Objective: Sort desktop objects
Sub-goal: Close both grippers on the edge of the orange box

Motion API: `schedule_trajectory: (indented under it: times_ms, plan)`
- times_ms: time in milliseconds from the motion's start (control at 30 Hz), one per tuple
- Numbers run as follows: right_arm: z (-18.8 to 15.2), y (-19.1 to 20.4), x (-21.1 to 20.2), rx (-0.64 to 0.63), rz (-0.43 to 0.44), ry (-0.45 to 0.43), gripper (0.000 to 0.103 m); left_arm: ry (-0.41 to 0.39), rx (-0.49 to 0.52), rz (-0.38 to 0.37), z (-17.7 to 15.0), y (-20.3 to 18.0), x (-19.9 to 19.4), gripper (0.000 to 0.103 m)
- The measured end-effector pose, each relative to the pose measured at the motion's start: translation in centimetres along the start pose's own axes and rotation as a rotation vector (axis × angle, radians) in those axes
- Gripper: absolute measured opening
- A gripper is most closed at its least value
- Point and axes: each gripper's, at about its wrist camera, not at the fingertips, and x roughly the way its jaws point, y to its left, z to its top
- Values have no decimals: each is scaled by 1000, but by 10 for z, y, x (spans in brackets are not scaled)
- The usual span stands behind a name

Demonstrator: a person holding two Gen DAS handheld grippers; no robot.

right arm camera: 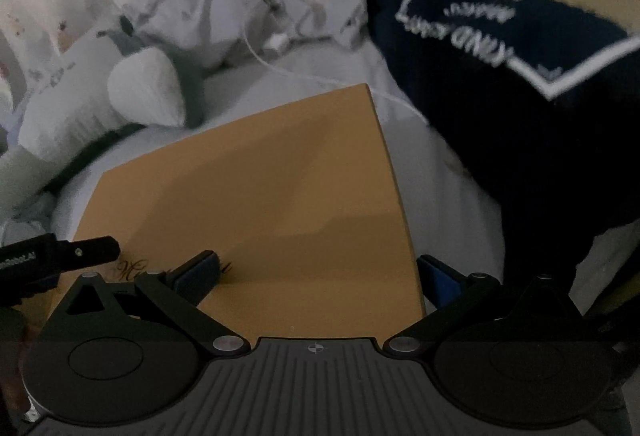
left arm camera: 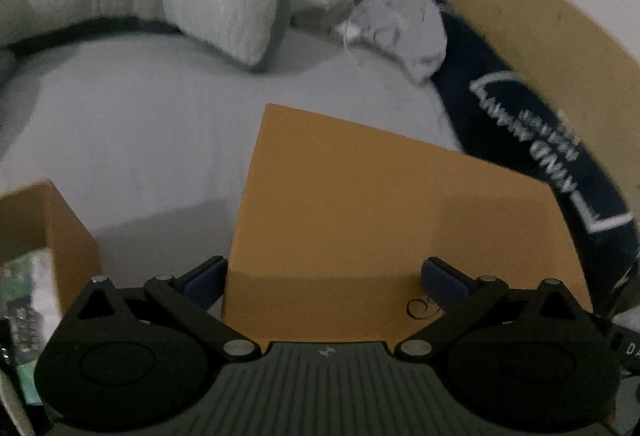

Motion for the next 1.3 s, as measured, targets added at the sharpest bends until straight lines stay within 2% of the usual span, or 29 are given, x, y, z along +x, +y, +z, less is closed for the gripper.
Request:
schedule_trajectory:
  times_ms: [333,567,967,1167,1300]
  plan:
    - [26,72,-63,-105,50,-39,103,-105,-52,3,24,21,-71,103]
    - [19,135,-87,-197,111,-35,103,-144,-100,43,17,62,-121,103]
    - [-46,249,-81,-317,297,82,103,-198,-225,172,-28,163,-196,103]
    - [-82,295,-57,-377,351,155,103,-180,-281,237,-52,207,-203,103]
    - [-97,311,-35,-391,357,200,103,-152,-304,261,-69,231,-203,103]
